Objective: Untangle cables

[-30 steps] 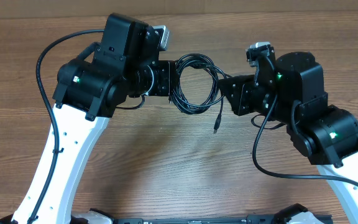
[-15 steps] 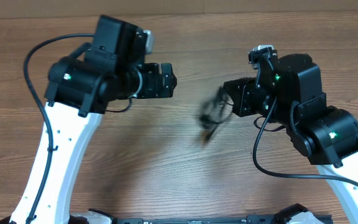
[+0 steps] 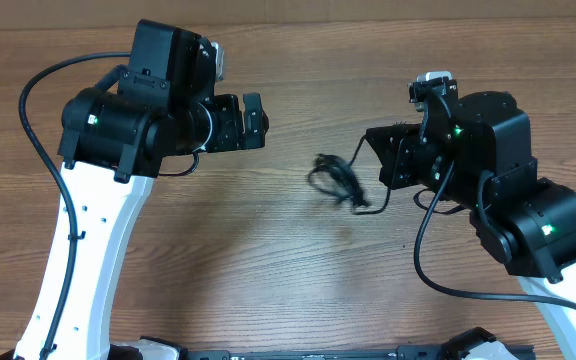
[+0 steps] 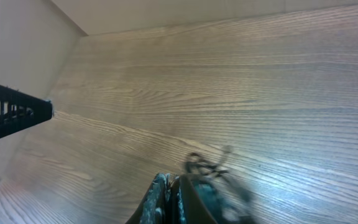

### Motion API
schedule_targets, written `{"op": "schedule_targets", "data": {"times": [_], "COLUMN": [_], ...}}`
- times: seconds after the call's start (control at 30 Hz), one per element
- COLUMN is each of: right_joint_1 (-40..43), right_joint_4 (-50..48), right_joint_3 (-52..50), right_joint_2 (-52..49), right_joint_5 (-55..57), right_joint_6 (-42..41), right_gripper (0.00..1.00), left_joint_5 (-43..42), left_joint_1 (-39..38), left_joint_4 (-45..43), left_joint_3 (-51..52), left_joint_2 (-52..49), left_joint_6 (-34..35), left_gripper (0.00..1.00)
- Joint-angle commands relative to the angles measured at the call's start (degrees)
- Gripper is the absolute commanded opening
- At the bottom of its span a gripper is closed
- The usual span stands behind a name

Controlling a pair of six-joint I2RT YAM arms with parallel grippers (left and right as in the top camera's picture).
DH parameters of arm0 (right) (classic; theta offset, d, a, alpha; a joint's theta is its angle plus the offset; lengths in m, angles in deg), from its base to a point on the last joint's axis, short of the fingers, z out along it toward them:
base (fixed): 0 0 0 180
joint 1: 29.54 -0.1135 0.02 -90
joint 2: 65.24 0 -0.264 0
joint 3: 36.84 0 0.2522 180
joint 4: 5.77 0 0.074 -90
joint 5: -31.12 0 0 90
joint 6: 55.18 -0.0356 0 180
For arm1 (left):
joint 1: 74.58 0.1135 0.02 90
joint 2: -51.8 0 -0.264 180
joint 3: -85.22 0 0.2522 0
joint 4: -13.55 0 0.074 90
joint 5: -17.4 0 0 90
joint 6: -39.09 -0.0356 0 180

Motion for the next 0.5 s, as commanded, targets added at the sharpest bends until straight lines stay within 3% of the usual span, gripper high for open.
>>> {"op": "schedule_targets", "data": {"times": [0.0,0.1,0.23,0.33,0.47], "right_joint_1": [-0.3,-0.3,-0.3,-0.3,-0.3], "right_joint_4": [-0.4,1.2,4.1,5.9,6.8], "right_joint_3": [4.3,8.5,14.3,17.9,21.3], "right_joint_2": [1.1,1.1,1.1,1.1,1.1], "right_joint_5": [-0.5,-0.4,1.4,1.7,1.7], "right_joint_6": [0.4,1.2,2.1,1.6,1.2], "right_gripper": [0.04,0.04,0.04,0.04,0.04], "left_joint_5": [-2.5,-6.9,-15.8,-25.7,-38.9], "left_joint_1": [-0.3,-0.3,-0.3,-0.3,-0.3], "left_joint_4": [-1.2,-2.7,-3.7,-3.0,-3.0], "left_joint_3": [-0.7,-0.7,-0.7,-0.7,-0.7], "left_joint_2": [0.0,0.0,0.0,0.0,0.0], "left_joint_6": [-3.8,-9.4,-23.3,-35.5,-44.4], "left_gripper": [1.00,1.00,1.00,1.00,1.00]}}
